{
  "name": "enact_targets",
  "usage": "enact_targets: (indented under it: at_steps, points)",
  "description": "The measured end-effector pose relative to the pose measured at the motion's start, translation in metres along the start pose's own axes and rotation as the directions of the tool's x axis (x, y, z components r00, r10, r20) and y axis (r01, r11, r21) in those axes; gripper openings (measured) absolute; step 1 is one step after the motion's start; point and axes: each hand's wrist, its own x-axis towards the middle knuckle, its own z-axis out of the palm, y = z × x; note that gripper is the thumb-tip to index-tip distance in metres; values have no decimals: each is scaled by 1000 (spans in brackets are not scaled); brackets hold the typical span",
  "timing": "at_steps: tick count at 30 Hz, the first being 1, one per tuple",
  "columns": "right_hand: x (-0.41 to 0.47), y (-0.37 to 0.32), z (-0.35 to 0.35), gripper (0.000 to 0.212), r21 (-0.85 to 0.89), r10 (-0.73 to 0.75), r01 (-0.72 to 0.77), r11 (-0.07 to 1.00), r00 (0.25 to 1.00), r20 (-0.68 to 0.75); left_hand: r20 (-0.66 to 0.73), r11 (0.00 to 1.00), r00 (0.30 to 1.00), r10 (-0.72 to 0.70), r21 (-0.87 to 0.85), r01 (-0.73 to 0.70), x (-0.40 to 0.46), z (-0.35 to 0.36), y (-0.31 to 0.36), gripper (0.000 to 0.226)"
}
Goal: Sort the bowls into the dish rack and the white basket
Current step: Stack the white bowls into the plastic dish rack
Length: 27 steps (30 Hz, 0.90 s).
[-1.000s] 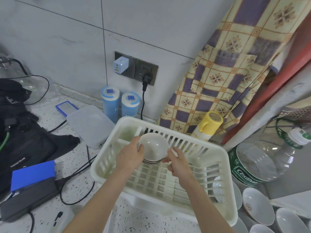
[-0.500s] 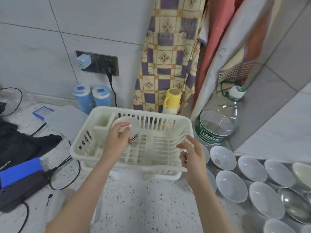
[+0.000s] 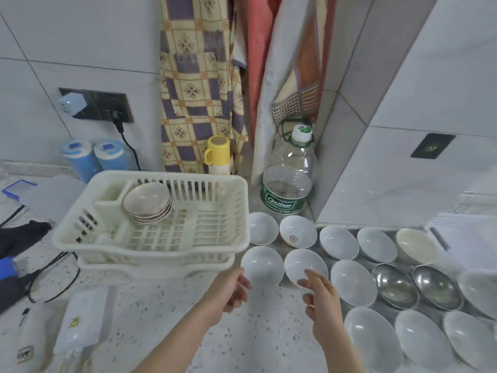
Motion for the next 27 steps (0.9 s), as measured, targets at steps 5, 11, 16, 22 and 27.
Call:
enact_targets:
  at_steps: [5,11,16,22,27]
  points:
    - [27,23,-33,26,-93,248,-241,966,966,77,96,955,957,-274,-94,283,13,34,-22,50]
    - [48,33,-41,22,-173,258,-246,954,965,50,-55,923,967,-250,-316,221,33,68,-30,20]
    - [57,31,-39,15,-178,246,-226,958,964,100,-144,935,968,-206,-322,151,45,82,-36,15]
    - [68,33,-38,12,-142,236,-225,964,970,64,-207,947,960,-187,-297,121,59,79,-39,26]
    - [74,36,-36,12,-144,250,-239,960,966,67,-259,949,952,-161,-306,77,59,72,-35,35]
